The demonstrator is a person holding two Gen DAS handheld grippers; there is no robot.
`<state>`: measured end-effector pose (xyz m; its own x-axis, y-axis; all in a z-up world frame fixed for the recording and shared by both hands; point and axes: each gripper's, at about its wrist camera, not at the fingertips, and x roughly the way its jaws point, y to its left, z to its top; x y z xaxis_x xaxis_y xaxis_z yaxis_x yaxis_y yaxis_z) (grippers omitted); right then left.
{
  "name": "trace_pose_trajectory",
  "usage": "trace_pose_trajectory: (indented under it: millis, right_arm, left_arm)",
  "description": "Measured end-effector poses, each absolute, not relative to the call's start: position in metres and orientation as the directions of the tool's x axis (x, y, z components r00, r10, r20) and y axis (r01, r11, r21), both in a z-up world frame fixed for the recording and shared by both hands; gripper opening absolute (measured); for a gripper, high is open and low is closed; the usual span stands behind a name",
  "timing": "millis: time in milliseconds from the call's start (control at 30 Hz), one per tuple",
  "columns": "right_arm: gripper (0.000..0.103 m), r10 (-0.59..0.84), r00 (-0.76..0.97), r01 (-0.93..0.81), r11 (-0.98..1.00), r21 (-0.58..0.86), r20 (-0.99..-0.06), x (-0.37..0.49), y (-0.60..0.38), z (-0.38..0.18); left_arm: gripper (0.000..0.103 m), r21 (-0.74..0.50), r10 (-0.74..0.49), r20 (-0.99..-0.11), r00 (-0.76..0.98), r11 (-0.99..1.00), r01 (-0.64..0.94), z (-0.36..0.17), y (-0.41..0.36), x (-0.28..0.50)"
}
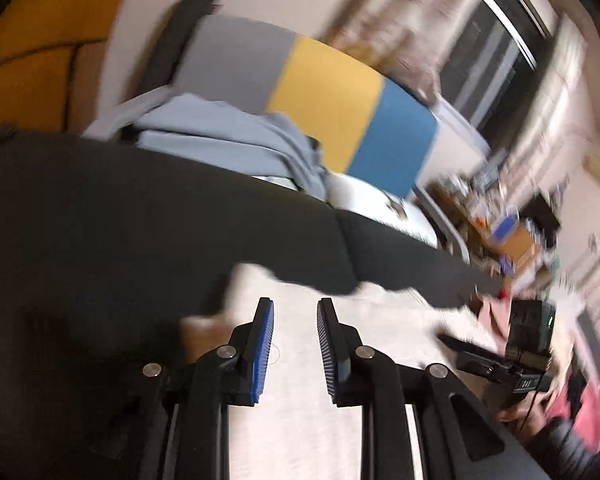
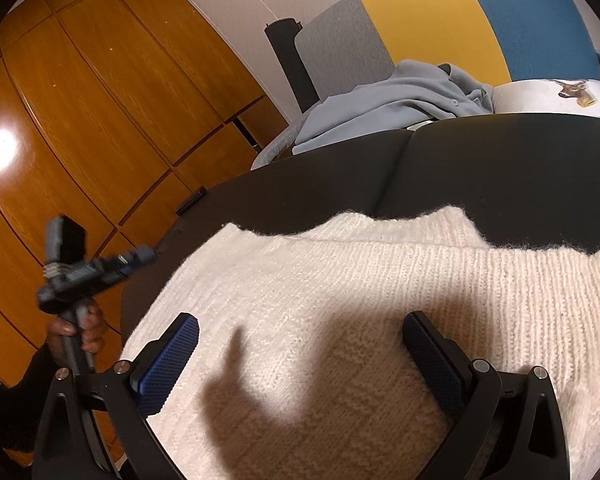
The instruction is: Fold clothes
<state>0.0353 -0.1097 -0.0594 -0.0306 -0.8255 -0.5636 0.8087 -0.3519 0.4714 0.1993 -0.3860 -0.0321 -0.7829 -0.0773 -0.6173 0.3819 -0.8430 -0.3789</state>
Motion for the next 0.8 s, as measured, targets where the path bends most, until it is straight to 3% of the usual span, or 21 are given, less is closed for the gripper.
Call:
trace_pose_trajectory:
  millis: [133, 300, 400, 600, 800]
  right_arm:
    - [0.103, -0.798, -0.078, 0.821, -0.392, 0.416, -0.597, 0.042, -0.111, -0.049]
    - [0.103, -0.718, -0.192, 0.821, -0.491, 0.292, -0.669, 0.037, -0.096, -0.044]
    - [0.103, -0.631, -0.244, 0.792, -0.567, 0.224, -0.736, 0.026, -0.077, -0.065]
    - [0.103, -0.714, -0.219, 0.773, -0.543, 0.328, -0.665, 0.019, -0.049, -0.070]
    - [0.103, -0.748, -0.200, 0.756, -0.528, 0.386, -0.633, 0.015, -0.045, -0.070]
  left_arm:
    - [0.022, -0.291, -0.053, -0.658, -0.751, -0.902, 0.319, -0.036, -0.344, 0.152]
    - [0.022, -0.224, -0.119, -0.726, -0.678, -0.890, 0.396, -0.074, -0.353, 0.141]
    - [0.024, -0.278, -0.110, -0.703, -0.703, -0.866, 0.415, -0.093, -0.364, 0.154]
    - [0.024, -0.206, -0.180, -0.704, -0.687, -0.874, 0.441, -0.098, -0.356, 0.155]
    - [0.024, -0.286, -0.143, -0.688, -0.711, -0.847, 0.447, -0.098, -0.366, 0.156]
